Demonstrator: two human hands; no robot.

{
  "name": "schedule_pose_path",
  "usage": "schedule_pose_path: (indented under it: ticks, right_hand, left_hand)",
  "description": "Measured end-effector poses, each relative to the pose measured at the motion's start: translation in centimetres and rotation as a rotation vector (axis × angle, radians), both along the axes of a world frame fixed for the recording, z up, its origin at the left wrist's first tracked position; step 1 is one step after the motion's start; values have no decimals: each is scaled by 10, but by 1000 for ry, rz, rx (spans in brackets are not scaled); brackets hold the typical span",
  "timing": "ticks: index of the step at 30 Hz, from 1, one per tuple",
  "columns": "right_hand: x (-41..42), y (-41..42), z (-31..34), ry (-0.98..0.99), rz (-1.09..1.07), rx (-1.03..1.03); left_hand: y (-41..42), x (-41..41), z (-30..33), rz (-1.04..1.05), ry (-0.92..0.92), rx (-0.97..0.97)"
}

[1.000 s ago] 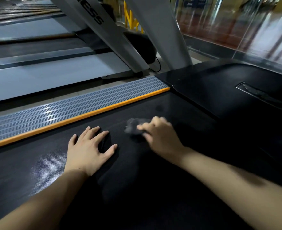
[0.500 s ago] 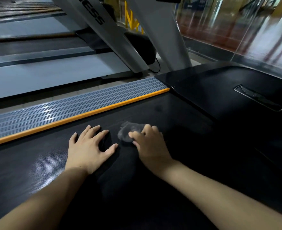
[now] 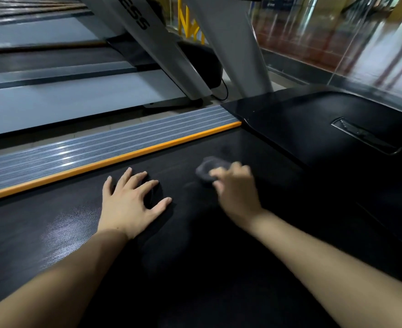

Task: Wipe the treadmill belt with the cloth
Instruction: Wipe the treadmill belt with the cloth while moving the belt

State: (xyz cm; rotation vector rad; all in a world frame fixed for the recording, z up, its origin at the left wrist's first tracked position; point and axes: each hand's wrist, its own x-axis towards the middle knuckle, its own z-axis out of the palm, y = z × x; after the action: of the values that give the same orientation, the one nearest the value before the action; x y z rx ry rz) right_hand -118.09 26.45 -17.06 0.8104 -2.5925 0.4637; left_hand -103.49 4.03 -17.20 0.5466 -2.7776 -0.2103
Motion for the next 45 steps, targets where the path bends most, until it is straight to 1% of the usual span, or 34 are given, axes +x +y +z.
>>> schedule_pose_path:
  ticks: [2, 3, 4, 5, 6, 7, 10, 12, 13, 15, 17, 20, 21, 22, 23, 24, 25, 27, 28, 30, 34, 36, 39, 42, 45]
  right_hand:
    - [34, -9, 0, -47, 185, 0]
    - [36, -7, 3, -54, 260, -3]
    - [28, 0, 5, -42, 302, -2]
    - [13, 8, 6, -13, 296, 9]
    - [-9, 20, 5, 30, 243, 20]
    - [-37, 36, 5, 73, 137, 17]
    - [-101, 81, 14, -17, -241, 34]
    - [-107, 88, 16, -42, -374, 19]
    - [-98, 82, 16, -40, -393, 17]
    - [-67, 60, 10, -21, -304, -6]
    - [-26, 34, 2, -5, -94, -38]
    - [30, 12, 5, -69, 249, 45]
    - [36, 14, 8, -73, 321, 59]
    - [33, 19, 11, -38, 348, 67]
    - [21, 28, 12, 18, 331, 69]
    - [2, 41, 11, 62, 268, 61]
    - [-23, 56, 11, 105, 161, 36]
    - [-67, 90, 16, 60, -88, 33]
    - [-81, 103, 18, 20, -171, 33]
    - [-89, 115, 17, -19, -225, 38]
    - [-71, 101, 19, -101, -214, 54]
    - [-51, 85, 16, -111, -164, 34]
    - [-2, 50, 6, -81, 45, -28]
    - [43, 23, 14, -129, 232, 97]
    - [45, 27, 18, -141, 309, 115]
  left_hand:
    - [0, 2, 0, -24, -5, -44]
    - [0, 2, 2, -36, -14, -68]
    - [0, 3, 4, -44, -28, -77]
    - [1, 2, 6, -48, -40, -68]
    - [3, 2, 9, -50, -53, -49]
    - [6, 2, 12, -53, -69, -34]
    - [21, 7, 15, -64, -99, -12]
    - [33, 12, 16, -67, -89, 15]
    - [39, 14, 16, -70, -90, 21]
    - [47, 15, 19, -77, -113, 15]
    - [55, 16, 23, -87, -137, 15]
    - [68, 20, 27, -85, -201, 15]
    - [72, 21, 29, -85, -229, 17]
    - [75, 22, 31, -85, -255, 27]
    - [78, 24, 33, -85, -278, 44]
    - [80, 25, 35, -84, -299, 63]
    - [81, 25, 37, -80, -324, 84]
    - [85, 25, 40, -69, -379, 131]
    - [87, 25, 41, -64, -399, 149]
    - [90, 25, 40, -52, -416, 174]
    - [92, 25, 34, -37, -439, 178]
    - [92, 25, 33, -29, -448, 173]
    - [92, 24, 33, -25, -467, 154]
    - [95, 25, 33, -23, -473, 109]
    - [98, 27, 33, -22, -487, 58]
